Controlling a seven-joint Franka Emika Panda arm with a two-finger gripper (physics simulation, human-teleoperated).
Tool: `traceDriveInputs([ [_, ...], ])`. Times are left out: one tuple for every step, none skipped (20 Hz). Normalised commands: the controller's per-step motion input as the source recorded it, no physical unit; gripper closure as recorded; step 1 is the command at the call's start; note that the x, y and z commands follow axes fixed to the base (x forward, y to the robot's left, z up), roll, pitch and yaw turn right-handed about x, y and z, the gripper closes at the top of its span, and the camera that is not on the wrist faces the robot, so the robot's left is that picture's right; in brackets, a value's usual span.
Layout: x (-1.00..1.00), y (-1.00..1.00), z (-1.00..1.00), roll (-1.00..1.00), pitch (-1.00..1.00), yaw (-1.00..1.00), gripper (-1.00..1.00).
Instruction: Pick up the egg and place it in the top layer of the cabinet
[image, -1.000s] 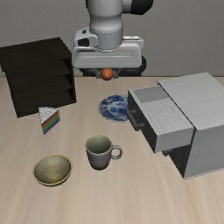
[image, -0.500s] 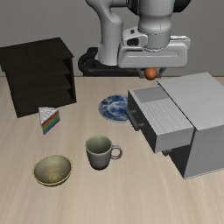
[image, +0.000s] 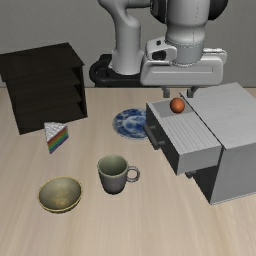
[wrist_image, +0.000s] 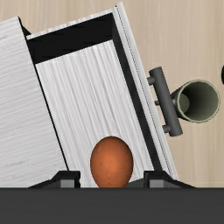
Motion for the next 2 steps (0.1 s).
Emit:
traceDriveInputs([
  [0.0, 0.0, 0.0, 0.0, 0.0, 0.0, -1.0],
  [0.0, 0.0, 0.0, 0.0, 0.0, 0.0, -1.0],
])
